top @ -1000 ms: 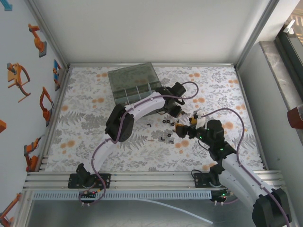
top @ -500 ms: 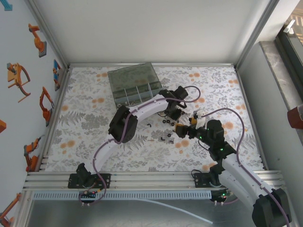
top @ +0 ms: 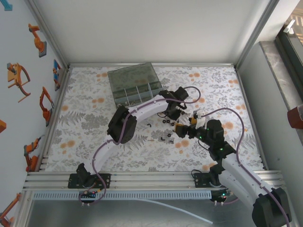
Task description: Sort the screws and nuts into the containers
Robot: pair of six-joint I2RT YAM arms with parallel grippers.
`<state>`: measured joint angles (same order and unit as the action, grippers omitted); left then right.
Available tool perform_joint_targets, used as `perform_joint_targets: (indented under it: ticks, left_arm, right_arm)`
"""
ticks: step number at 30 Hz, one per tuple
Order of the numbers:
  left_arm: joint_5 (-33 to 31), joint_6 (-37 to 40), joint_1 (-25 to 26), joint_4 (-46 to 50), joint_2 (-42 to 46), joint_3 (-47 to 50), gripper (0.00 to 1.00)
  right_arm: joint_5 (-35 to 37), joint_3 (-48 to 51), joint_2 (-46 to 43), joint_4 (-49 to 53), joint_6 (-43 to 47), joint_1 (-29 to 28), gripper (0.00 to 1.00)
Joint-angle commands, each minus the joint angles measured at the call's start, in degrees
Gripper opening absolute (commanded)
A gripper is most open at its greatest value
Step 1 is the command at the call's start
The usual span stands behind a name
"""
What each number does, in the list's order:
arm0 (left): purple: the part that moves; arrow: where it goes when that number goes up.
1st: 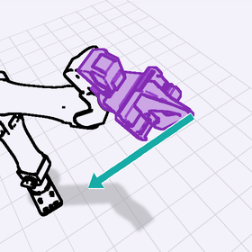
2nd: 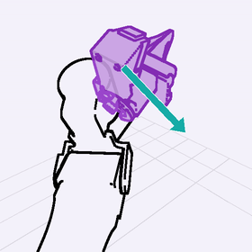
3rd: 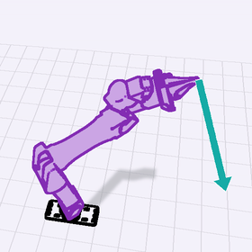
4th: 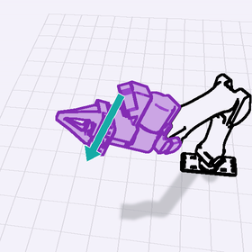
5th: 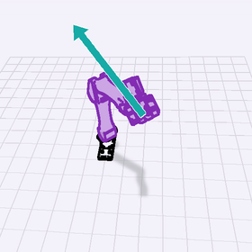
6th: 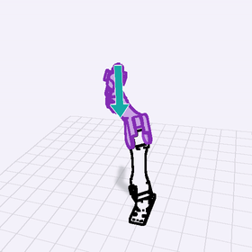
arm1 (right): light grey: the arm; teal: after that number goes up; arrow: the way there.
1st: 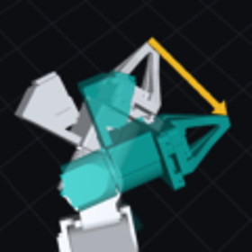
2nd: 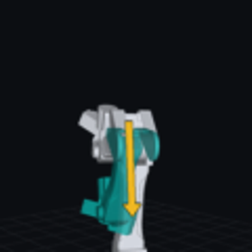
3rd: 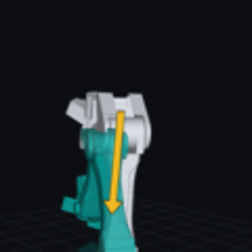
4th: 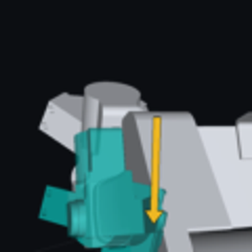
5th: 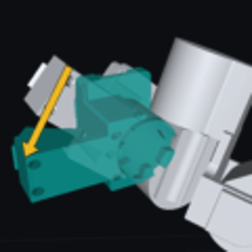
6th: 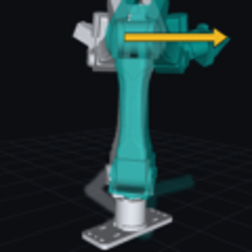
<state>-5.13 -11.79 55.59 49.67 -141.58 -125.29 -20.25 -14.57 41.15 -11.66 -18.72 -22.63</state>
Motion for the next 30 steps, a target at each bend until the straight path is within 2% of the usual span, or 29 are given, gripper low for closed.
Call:
perform_joint_targets:
  ticks: [1,5,11,14,20,25,30]
  left_arm:
    - [-1.5,-2.3,0.1,-4.0,8.9,5.2,0.11]
    - [-3.5,-3.9,-1.4,-9.5,16.6,13.6,0.11]
    - [-2.0,-8.4,-7.4,-17.1,27.2,28.6,0.08]
    - [-4.0,-9.3,-9.8,-18.5,30.8,33.3,0.08]
    - [-10.4,-11.2,-15.8,-15.5,32.2,34.8,0.07]
    - [-11.0,-12.7,-19.8,-14.2,30.3,33.5,0.07]
    - [-11.8,-13.7,-21.4,-12.3,26.9,31.9,0.07]
  right_arm:
    - [-1.7,0.8,0.6,-3.5,-0.4,0.4,1.0]
    - [-4.4,1.3,2.5,-6.8,-0.7,0.3,1.0]
    - [-9.9,1.0,7.9,-13.4,-2.3,0.3,0.99]
    - [-10.5,0.7,9.6,-14.4,-2.5,0.2,1.0]
    - [-14.1,0.7,12.4,-18.9,-3.7,-0.2,1.0]
    - [-16.5,-0.4,15.3,-20.7,-3.3,-2.5,1.0]
    - [-15.3,-2.9,19.3,-20.8,-1.4,-7.8,1.0]
